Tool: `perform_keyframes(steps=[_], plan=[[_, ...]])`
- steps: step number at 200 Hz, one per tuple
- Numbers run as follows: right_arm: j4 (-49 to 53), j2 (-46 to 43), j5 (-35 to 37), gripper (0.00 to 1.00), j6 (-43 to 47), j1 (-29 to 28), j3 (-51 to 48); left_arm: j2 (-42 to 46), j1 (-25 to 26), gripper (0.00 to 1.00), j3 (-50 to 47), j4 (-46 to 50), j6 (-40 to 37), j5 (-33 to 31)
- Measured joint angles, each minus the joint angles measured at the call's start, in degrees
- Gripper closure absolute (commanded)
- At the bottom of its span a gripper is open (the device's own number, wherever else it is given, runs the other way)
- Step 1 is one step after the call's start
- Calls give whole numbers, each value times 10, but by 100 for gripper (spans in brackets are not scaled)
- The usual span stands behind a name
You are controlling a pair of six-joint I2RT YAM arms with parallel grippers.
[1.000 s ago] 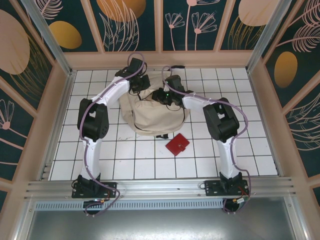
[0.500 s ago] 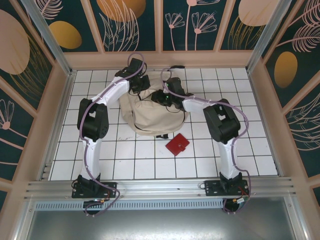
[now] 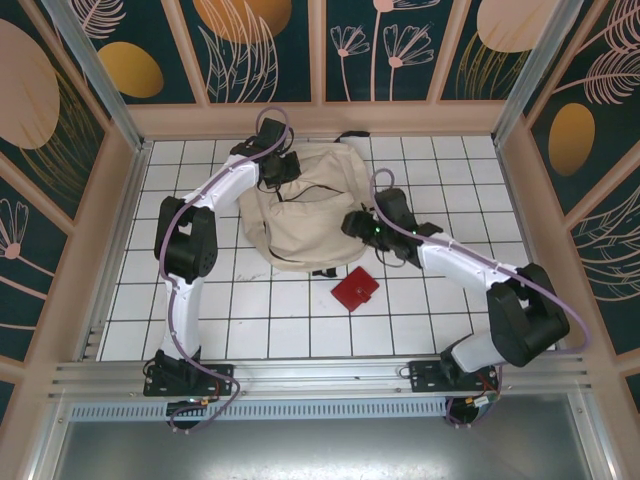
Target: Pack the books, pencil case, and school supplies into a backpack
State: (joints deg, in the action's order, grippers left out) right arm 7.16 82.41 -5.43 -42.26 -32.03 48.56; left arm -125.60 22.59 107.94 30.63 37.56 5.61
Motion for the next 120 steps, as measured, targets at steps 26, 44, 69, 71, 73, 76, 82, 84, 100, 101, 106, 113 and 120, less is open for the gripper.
perform_keyframes(steps=[26, 44, 69, 71, 73, 76, 82, 84, 100, 101, 106, 113, 120], plan=[[43, -2, 11, 33, -32, -8, -33, 1, 0, 100, -5, -5, -2, 0], [64, -2, 12, 32, -60, -28, -36, 3, 0, 100, -8, -6, -4, 0], [85, -4, 23, 32, -101, -55, -42, 10, 0, 100, -13, -9, -6, 0], [87, -5, 24, 32, -106, -57, -43, 10, 0, 100, -13, -9, -7, 0], [90, -5, 25, 32, -109, -58, -44, 10, 0, 100, -13, -9, -7, 0], [95, -6, 26, 32, -112, -60, -46, 10, 0, 100, -13, -9, -7, 0], [103, -8, 30, 32, -123, -63, -49, 11, 0, 100, -14, -10, -7, 0], [105, -9, 31, 33, -127, -64, -50, 11, 0, 100, -15, -10, -7, 0], [123, -14, 40, 36, -151, -72, -59, 11, 0, 100, -17, -12, -9, 1], [123, -14, 39, 37, -152, -72, -59, 11, 0, 100, -17, -12, -9, 1], [127, -16, 40, 37, -157, -76, -63, 11, 0, 100, -18, -13, -10, 1], [132, -19, 40, 38, -166, -80, -67, 11, 0, 100, -19, -14, -11, 2], [136, -22, 40, 40, -173, -84, -72, 11, 0, 100, -19, -15, -12, 2]])
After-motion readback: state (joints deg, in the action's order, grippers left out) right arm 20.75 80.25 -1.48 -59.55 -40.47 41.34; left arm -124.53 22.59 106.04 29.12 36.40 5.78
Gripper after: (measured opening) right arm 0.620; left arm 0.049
